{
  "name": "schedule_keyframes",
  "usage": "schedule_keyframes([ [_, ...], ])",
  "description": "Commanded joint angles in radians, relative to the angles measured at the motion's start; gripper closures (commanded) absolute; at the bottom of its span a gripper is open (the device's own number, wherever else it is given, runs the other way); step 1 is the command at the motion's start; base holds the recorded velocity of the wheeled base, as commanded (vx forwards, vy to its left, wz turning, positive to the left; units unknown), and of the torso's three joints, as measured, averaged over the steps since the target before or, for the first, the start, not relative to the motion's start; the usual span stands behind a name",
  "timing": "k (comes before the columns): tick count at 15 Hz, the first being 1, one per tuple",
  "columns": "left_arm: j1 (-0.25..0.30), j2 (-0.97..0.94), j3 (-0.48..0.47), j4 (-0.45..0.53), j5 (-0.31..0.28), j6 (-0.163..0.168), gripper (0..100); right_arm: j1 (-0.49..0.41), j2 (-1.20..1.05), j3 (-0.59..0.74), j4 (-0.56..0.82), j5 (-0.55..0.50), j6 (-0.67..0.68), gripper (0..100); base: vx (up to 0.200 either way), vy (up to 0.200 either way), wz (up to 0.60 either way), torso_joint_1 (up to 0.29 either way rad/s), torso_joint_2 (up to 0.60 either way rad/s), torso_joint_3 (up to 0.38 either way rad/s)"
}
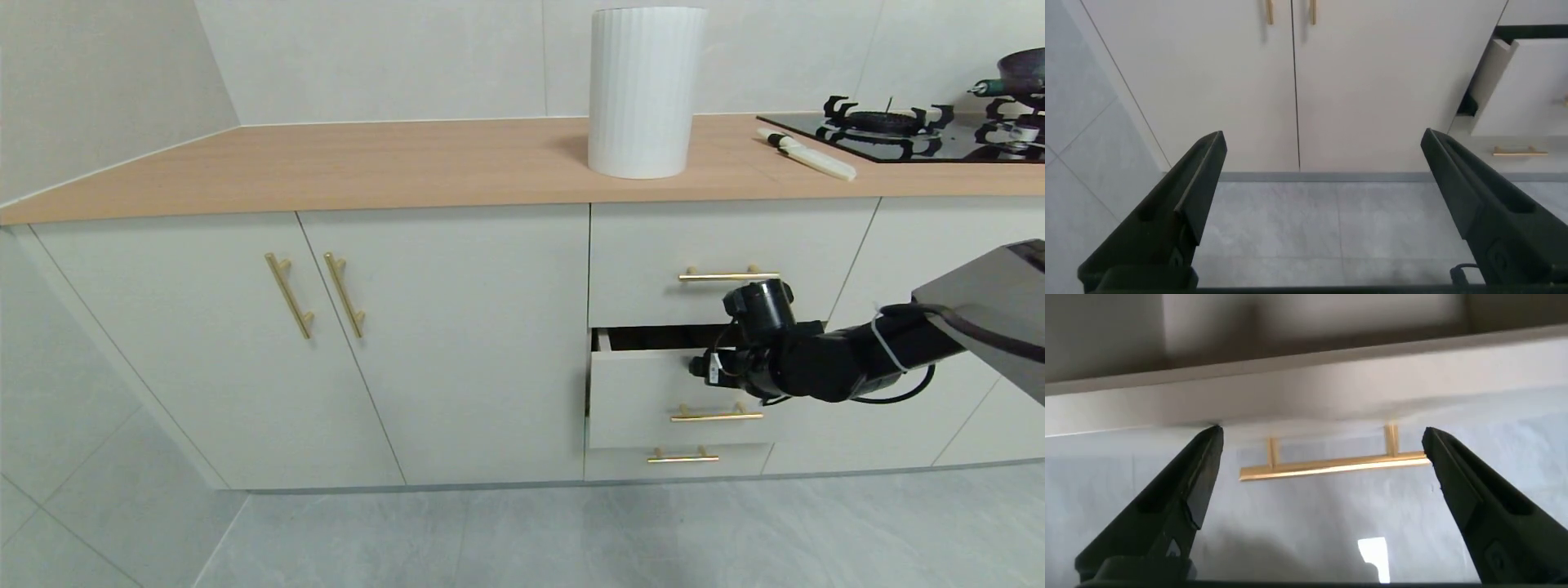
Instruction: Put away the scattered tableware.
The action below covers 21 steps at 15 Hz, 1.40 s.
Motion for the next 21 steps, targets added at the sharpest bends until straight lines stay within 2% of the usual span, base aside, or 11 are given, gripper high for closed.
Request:
schedule_keyframes([
  [1, 0.000, 0.000, 0.000, 0.000, 0.000, 0.000, 0, -0.003, 0.083, -0.001, -0.105, -0.039, -0.001, 0, 0.000, 0.000, 0.00, 0.000, 0.00, 0.000],
  [11, 0.000, 0.000, 0.000, 0.000, 0.000, 0.000, 0, -0.023, 0.166, -0.013, -0.421, -0.078, -0.016, 0, 0.000, 0.000, 0.00, 0.000, 0.00, 0.000],
  [18, 0.000, 0.000, 0.000, 0.000, 0.000, 0.000, 0, -0.027, 0.174, -0.029, -0.462, -0.087, -0.016, 0, 0.000, 0.000, 0.00, 0.000, 0.00, 0.000],
  [21, 0.002, 0.000, 0.000, 0.000, 0.000, 0.000, 0, -0.027, 0.078, 0.060, -0.455, -0.090, -0.028, 0, 0.000, 0.000, 0.00, 0.000, 0.00, 0.000],
])
